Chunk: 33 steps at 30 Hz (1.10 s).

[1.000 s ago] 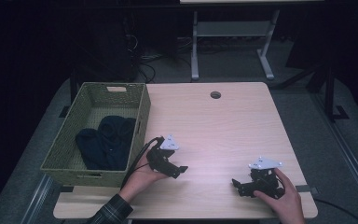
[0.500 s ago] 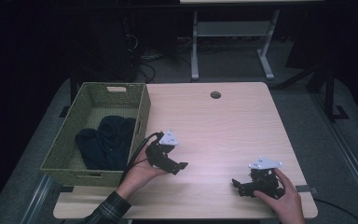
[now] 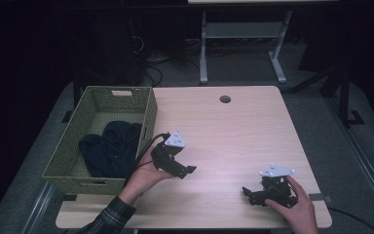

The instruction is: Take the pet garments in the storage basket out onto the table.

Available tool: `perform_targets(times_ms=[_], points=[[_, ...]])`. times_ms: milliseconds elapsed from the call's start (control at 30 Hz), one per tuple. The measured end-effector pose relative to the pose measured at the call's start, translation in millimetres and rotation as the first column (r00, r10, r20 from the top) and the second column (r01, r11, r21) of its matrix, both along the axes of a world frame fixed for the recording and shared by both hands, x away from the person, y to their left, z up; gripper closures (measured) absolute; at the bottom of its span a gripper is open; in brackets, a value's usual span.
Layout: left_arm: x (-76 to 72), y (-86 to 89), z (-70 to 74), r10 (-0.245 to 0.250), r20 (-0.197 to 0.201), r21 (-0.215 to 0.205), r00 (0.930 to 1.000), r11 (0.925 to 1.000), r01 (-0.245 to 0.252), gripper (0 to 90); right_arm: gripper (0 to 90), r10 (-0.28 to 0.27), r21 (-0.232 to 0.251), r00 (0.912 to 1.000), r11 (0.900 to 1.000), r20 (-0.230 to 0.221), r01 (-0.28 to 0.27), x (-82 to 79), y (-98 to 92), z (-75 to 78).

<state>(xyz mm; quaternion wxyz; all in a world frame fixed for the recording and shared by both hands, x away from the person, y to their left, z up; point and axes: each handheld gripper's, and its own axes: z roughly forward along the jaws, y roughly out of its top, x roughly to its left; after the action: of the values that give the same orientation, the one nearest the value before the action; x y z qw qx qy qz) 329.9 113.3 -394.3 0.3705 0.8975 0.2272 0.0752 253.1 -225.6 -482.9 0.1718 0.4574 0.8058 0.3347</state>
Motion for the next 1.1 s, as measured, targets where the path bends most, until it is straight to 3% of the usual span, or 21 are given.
perform_targets(times_ms=[533,733,1100], points=[[9.7,11.0,21.1,-0.006,0.006,-0.027,1.0000,0.9996,0.006,13.8,0.0,-0.001,0.000,1.0000,1.000,0.000,0.001,0.0,0.1,0.0],[13.6,14.1,27.4,-0.010,-0.010,-0.036,0.9999,0.9993,0.010,13.8,0.0,0.000,0.000,1.0000,1.000,0.000,0.000,0.0,0.1,0.0],[22.7,25.8,49.0,-0.003,0.020,-0.046,0.9998,0.9990,0.004,14.0,0.0,0.000,0.001,1.0000,1.000,-0.002,0.000,0.3,0.2,0.0]])
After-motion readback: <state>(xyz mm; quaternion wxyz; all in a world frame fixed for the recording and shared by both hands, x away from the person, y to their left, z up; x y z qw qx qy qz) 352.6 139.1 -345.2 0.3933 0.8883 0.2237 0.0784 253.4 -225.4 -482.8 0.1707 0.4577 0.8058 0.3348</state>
